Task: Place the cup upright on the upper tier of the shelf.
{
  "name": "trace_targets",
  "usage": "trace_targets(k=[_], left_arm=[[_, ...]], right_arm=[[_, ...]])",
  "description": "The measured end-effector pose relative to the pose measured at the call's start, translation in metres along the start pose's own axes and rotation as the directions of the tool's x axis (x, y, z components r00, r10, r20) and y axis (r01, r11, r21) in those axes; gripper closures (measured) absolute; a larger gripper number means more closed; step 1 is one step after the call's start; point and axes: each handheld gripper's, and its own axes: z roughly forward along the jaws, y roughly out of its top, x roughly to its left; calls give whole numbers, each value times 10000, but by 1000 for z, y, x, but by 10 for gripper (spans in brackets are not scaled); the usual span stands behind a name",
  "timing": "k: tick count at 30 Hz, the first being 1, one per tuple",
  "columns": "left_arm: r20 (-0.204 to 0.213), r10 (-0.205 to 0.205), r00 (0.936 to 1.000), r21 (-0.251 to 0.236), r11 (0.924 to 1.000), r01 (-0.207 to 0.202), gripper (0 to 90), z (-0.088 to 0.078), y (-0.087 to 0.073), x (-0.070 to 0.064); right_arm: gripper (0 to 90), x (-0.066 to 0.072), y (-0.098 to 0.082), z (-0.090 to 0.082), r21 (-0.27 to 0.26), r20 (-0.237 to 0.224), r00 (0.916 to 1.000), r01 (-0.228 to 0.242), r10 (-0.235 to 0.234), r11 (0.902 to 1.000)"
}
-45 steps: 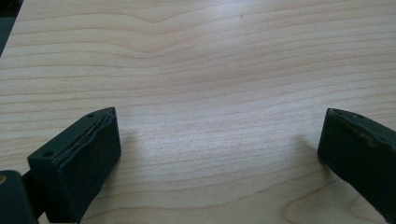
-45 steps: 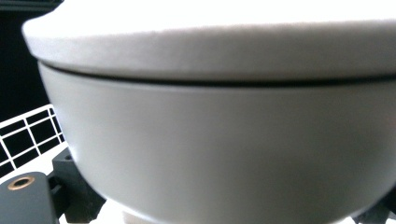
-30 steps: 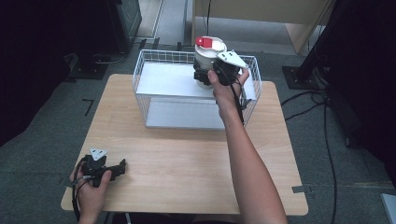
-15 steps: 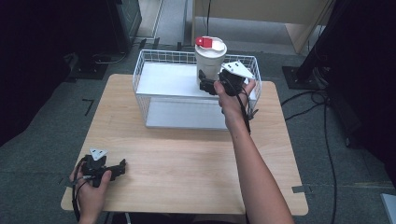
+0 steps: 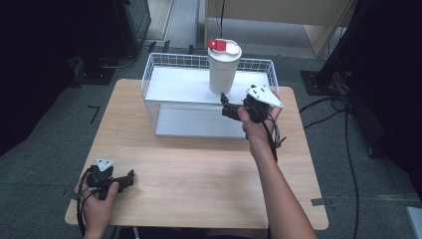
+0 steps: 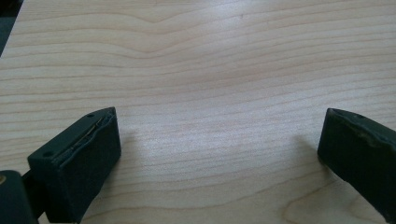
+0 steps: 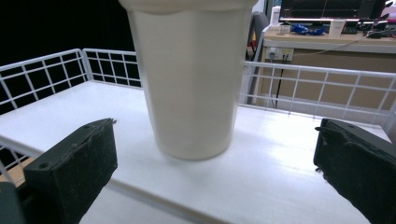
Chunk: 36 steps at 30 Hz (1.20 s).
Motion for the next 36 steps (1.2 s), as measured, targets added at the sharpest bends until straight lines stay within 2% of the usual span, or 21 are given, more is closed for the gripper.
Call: trace_targets(k=[7,10,17,24,36], left_arm=[[5,3,10000,5,10000,-3,0,0,0,0],[7,3,10000,9,10000,-3,0,0,0,0],[5,0,10000,14,10000,0,0,0,0,0],[7,-18,10000,0,10000,18,0,0,0,0],[9,-2,10000,19,10000,2,0,0,0,0]], right_arm=[[0,-1,-16,-22,33,72,9991,409,-409,9992],[0,-4,-29,-33,120,120,9985,526,-528,9985],[0,-11,-49,-50,230,304,9984,475,-482,9986],[0,-24,-70,-69,422,569,9976,382,-406,9984],[0,-38,-98,-87,803,899,9954,251,-323,9965]])
